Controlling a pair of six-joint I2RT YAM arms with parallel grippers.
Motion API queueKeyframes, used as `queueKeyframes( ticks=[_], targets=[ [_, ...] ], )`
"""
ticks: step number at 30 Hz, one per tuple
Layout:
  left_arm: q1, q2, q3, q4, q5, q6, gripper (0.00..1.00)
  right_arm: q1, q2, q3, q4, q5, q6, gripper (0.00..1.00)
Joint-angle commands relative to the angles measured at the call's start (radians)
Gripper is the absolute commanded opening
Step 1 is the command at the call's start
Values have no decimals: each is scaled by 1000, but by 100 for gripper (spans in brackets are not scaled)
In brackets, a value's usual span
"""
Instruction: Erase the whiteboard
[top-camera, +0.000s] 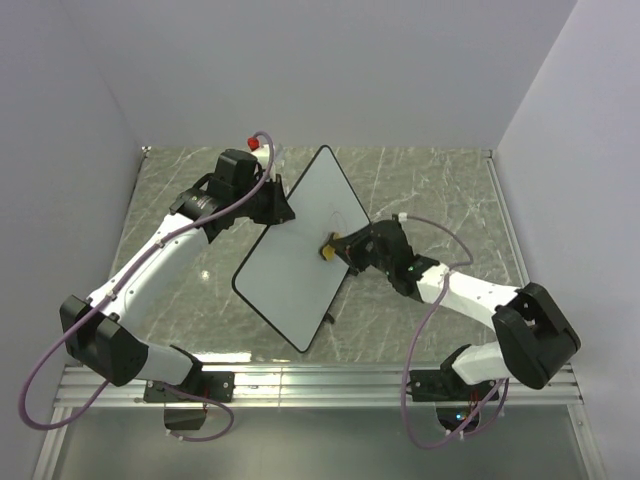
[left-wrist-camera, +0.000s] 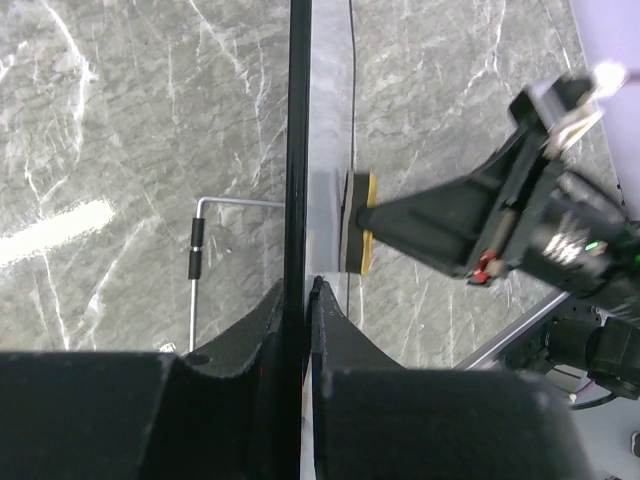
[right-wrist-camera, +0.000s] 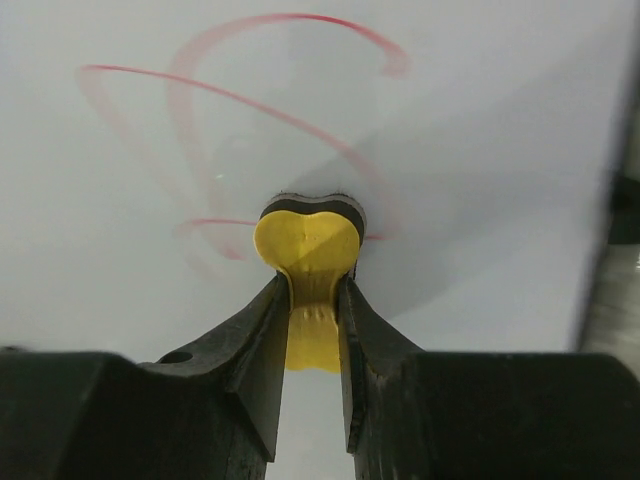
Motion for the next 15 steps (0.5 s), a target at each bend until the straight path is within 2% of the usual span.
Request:
queueKeyframes(
  ticks=[1, 8, 15],
  targets=[
    [-30, 9, -44, -165, -28, 56, 0, 33, -17, -107, 10, 40, 7, 0],
    [-31, 19, -41, -167, -32, 59, 0, 58, 34, -183, 80, 25, 28, 0],
    [-48, 49, -6, -186, -60, 71, 0, 4, 17, -7, 17, 8, -16, 0]
  ],
)
